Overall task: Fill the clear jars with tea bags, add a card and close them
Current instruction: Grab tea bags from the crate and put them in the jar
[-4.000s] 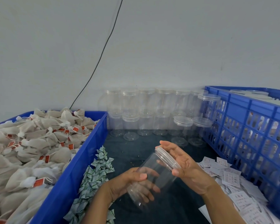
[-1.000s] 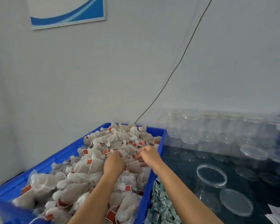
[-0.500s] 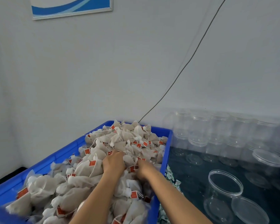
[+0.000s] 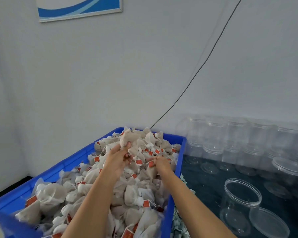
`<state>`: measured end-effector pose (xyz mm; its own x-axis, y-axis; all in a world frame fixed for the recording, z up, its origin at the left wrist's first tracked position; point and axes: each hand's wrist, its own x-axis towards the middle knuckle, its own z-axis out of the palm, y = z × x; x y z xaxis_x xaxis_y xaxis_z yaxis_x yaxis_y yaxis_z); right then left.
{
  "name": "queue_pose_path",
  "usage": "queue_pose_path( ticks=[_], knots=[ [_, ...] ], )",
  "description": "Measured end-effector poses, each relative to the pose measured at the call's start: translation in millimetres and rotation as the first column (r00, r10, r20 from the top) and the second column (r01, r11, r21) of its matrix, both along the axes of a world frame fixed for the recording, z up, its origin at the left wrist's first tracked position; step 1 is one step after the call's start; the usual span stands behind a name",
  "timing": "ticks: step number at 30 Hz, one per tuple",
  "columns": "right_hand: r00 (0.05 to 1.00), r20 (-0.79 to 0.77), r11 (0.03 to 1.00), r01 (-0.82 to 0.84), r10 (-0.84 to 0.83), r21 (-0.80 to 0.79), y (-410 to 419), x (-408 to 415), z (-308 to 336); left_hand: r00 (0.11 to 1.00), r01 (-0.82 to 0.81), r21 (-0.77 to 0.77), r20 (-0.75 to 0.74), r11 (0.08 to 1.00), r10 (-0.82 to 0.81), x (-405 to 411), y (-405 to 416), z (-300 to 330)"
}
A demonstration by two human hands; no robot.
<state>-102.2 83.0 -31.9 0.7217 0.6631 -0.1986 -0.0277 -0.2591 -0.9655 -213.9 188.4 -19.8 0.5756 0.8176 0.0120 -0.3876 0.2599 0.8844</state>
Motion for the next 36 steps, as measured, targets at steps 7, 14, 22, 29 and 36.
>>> queue_pose_path(
  ticks=[7,14,22,29,36],
  knots=[
    [0.834,-0.416,0.894,-0.187,0.363,0.406,-12.8,12.3,-6.7,0.888,0.375,0.815,-0.453,0.442,0.082,11.8,-20.3,-5.7],
    [0.922,-0.358,0.956,-0.039,0.147,0.292,-7.4,9.5,-8.9,0.852,0.313,0.716,-0.502,0.624,0.147,12.0,-17.1,-4.5],
    [0.982,-0.094,0.921,0.185,-0.162,0.343,-2.8,10.5,-14.2,0.336,0.808,0.482,-0.85,0.34,0.406,19.6,-39.1,-35.1],
    [0.982,-0.056,0.907,0.189,-0.182,0.377,-1.7,10.8,-16.2,0.178,0.891,0.393,-0.764,0.228,0.62,40.8,-45.8,-42.2],
    [0.967,-0.145,0.799,0.255,-0.21,0.544,-9.5,11.4,-11.5,0.428,0.659,0.622,-0.772,0.422,0.47,30.1,-33.7,-39.3]
  ],
)
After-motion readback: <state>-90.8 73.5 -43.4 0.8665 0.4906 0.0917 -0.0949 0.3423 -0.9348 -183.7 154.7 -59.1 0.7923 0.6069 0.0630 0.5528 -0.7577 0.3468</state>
